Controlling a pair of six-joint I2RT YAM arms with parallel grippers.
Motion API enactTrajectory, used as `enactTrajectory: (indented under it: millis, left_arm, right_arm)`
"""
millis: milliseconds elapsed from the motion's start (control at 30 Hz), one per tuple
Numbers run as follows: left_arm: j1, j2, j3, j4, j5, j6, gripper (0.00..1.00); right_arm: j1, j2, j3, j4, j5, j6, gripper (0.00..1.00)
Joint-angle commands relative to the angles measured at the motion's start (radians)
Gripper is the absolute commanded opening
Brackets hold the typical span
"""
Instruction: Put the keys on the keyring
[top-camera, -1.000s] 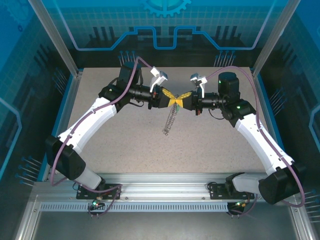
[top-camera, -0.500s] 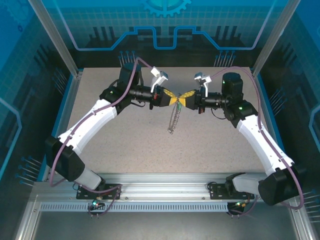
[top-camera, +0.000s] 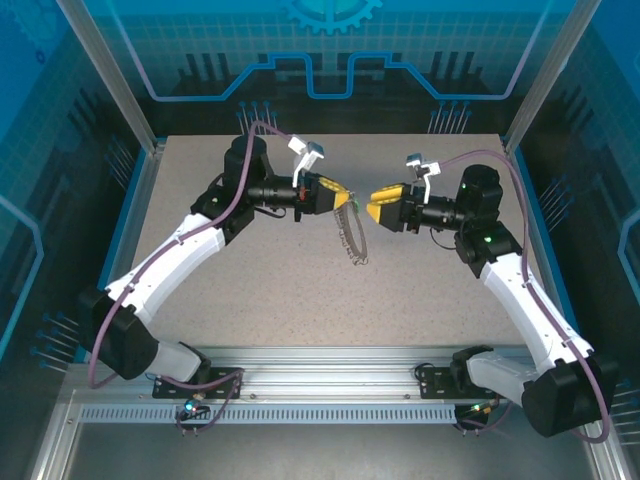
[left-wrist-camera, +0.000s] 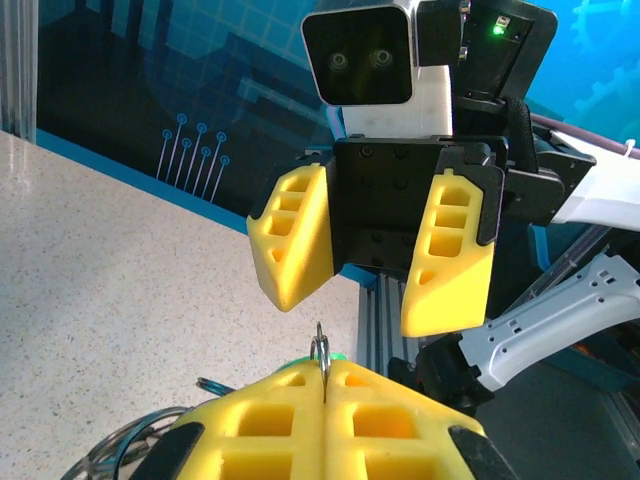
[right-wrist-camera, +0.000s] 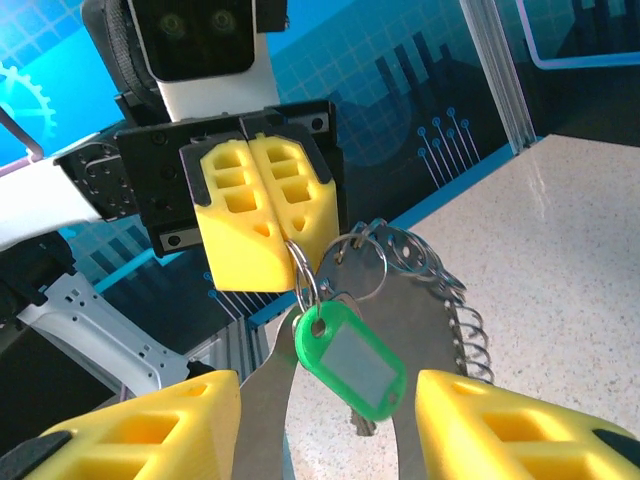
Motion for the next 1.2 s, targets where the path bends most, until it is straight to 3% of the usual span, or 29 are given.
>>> enactTrajectory:
  millis: [0, 667, 967, 1167]
  left_arm:
    - [-0.001, -0.043, -0.012, 0.087, 0.01, -0.043, 0.0]
    - [-0.014, -0.039, -0.001, 0.131, 0.042, -0.081, 0.0]
    - [-0.014, -0.051, -0.013, 0.172, 0.05, -0.113, 0.0]
    - [-0.014, -0.061, -0.019, 0.183, 0.04, -0.117, 0.0]
  right_arm:
    - [0.018, -0.013, 0.003, 0.075, 0.0, 0.043, 0.51]
    - [0.115, 0.072, 0.042, 0.106, 0.029, 0.037, 0.45]
    - [0.13, 0.073, 0.044, 0.099, 0.041, 0.035, 0.24]
    - [0.133, 0.058, 0.039, 0.074, 0.051, 0.023, 0.17]
